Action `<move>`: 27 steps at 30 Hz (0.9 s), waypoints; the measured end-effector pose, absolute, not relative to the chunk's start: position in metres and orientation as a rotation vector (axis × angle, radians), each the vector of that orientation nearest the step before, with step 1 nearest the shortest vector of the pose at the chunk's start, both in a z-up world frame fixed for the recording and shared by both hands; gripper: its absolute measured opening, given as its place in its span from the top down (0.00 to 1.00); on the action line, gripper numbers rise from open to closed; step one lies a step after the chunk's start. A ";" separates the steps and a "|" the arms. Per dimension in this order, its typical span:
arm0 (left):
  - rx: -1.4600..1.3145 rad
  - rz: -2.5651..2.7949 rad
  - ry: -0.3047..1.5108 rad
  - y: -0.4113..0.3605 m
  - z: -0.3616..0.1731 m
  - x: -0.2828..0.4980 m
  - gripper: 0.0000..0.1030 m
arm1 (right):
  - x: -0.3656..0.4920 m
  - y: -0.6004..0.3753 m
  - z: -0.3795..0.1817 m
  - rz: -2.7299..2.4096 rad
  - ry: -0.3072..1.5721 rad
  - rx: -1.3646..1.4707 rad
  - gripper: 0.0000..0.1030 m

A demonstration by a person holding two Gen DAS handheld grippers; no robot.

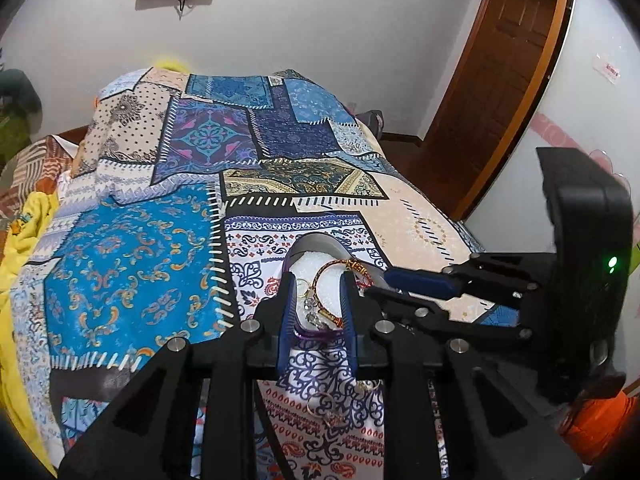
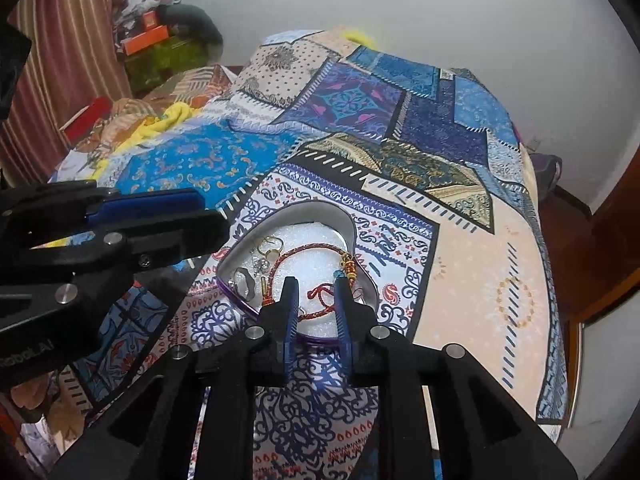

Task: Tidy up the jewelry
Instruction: 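Lower both rings into the tin and open both tools, then withdraw both tools from the tin toward the last rings on the quilt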

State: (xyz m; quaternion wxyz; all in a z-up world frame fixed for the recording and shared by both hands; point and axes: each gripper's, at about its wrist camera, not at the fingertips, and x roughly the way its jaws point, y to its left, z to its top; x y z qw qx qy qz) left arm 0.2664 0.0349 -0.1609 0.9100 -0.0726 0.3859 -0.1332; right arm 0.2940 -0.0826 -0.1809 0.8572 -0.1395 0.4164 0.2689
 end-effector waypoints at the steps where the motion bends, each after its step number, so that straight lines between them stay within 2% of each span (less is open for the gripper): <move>1: -0.146 -0.273 0.792 0.035 -0.158 0.264 0.81 | 0.292 -0.083 -0.179 0.563 0.871 -0.293 0.84; 3: -0.136 -0.267 0.781 0.035 -0.152 0.257 0.80 | 0.288 -0.085 -0.173 0.553 0.861 -0.295 0.83; 5: -0.126 -0.260 0.768 0.036 -0.147 0.251 0.74 | 0.283 -0.088 -0.168 0.541 0.850 -0.299 0.83; 15: -0.102 -0.223 0.763 0.040 -0.133 0.224 0.70 | 0.259 -0.098 -0.149 0.521 0.825 -0.279 0.80; 20: -0.083 -0.195 0.774 0.042 -0.135 0.208 0.66 | 0.248 -0.106 -0.146 0.521 0.818 -0.251 0.65; 27: -0.056 -0.179 0.859 0.039 -0.164 0.195 0.64 | 0.237 -0.115 -0.158 0.492 0.850 -0.245 0.65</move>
